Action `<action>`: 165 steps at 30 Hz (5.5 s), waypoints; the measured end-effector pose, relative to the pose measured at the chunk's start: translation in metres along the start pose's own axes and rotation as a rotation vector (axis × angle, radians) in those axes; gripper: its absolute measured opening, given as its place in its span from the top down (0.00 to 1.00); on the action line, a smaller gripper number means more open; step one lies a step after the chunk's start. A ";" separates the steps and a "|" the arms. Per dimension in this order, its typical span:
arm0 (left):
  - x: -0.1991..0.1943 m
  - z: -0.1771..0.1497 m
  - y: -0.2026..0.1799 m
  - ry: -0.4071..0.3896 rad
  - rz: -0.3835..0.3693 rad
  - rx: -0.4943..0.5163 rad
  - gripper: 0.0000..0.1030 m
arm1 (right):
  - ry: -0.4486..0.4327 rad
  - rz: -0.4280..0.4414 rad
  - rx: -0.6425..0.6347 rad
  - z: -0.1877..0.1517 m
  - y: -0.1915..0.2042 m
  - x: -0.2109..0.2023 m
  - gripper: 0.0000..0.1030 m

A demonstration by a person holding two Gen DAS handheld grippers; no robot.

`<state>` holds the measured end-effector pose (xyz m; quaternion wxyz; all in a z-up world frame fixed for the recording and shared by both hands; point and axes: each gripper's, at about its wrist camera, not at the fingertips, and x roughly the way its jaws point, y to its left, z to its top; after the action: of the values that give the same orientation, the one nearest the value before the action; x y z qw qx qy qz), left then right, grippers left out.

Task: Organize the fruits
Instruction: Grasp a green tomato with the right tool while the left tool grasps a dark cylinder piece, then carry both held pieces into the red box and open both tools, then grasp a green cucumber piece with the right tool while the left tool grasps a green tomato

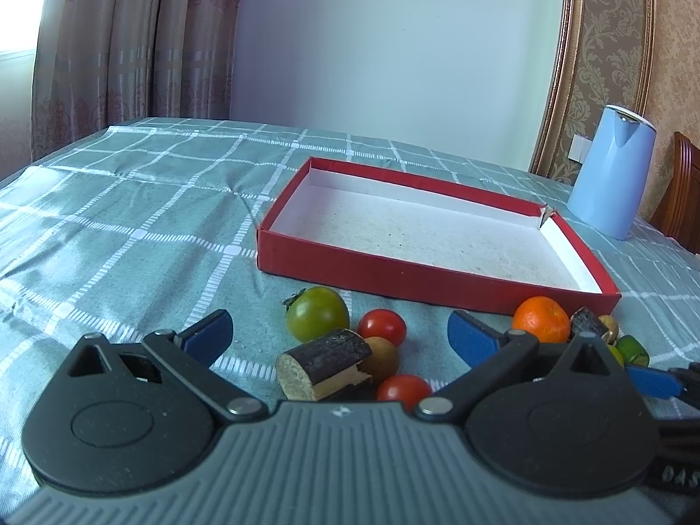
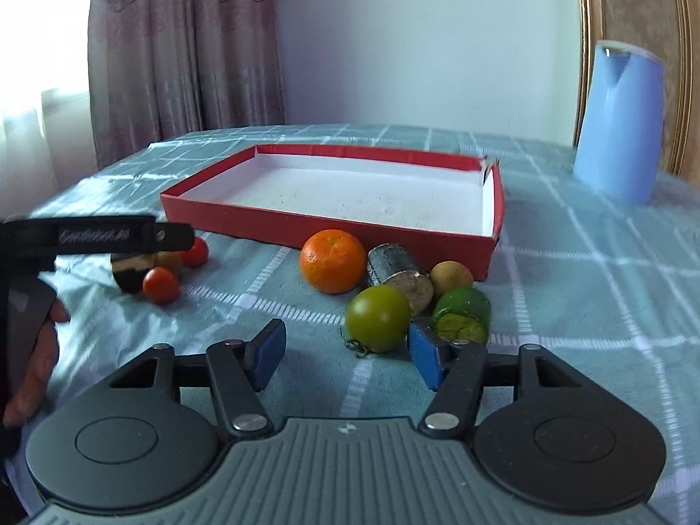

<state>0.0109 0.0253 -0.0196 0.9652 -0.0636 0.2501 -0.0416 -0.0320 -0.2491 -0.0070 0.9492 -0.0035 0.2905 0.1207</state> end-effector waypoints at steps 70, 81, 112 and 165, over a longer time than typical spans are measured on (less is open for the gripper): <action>0.002 0.048 0.005 -0.007 -0.162 0.265 0.71 | -0.119 -0.089 -0.026 0.057 -0.021 0.009 0.68; 0.091 0.081 -0.025 0.065 -0.040 0.255 0.71 | 0.011 -0.229 -0.078 0.108 -0.038 0.118 0.68; 0.013 0.030 0.024 -0.122 0.058 0.112 0.00 | -0.106 -0.181 0.176 0.048 -0.089 0.016 0.34; 0.031 0.020 0.036 0.108 -0.015 0.098 0.00 | 0.056 0.050 -0.122 0.005 -0.009 0.009 0.67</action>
<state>0.0493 0.0592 -0.0220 0.9519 -0.0160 0.2991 -0.0646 -0.0198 -0.2551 -0.0083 0.9355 -0.0574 0.3089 0.1615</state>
